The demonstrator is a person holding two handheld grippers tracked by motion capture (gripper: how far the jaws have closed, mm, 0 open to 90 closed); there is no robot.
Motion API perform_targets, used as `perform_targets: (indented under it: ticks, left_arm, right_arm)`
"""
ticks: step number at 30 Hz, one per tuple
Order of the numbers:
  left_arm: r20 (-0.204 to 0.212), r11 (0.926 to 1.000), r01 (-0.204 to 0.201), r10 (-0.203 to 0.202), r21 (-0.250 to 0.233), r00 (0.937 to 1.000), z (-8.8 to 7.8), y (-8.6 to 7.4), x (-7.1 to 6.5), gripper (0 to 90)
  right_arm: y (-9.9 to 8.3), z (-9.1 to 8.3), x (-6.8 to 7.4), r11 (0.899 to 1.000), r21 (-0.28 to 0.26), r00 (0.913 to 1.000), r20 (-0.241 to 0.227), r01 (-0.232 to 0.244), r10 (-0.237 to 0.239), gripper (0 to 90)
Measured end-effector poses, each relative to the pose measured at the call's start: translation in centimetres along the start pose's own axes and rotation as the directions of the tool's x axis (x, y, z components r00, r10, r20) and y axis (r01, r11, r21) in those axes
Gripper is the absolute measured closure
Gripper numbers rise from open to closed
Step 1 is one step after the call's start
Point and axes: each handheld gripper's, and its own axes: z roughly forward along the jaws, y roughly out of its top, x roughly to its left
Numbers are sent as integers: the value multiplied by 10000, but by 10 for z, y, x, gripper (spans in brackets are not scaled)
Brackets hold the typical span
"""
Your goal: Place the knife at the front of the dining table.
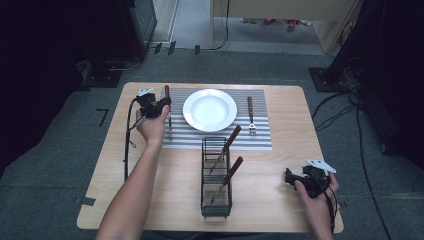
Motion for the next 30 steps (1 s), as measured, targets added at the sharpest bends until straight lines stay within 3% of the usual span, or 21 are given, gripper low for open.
perform_targets:
  ticks: [8, 11, 17, 24, 30]
  left_arm:
    - [-245, 9979, -39, 56, 651, 9997, 30, -1, -1, 825]
    - [-360, 9960, 205, -174, 868, 9992, 40, -2, 4, 824]
    - [-529, 9872, 1067, -1010, 1183, 9935, 60, -12, 17, 823]
    - [-668, 9831, 1108, -1020, 1454, 9925, 73, -16, 23, 823]
    - [-694, 9760, 1609, -1521, 1466, 9859, 75, -16, 30, 822]
  right_arm:
    - [0, 0, 0, 10000, -3, 10000, 1, -2, 2, 0]
    - [0, 0, 0, 10000, -4, 10000, 0, -4, 4, 0]
    - [0, 0, 0, 10000, -6, 10000, -1, -3, 3, 0]
    - [0, 0, 0, 10000, -8, 10000, -1, -4, 4, 0]
    - [0, 0, 0, 10000, -2, 10000, 1, -5, 5, 0]
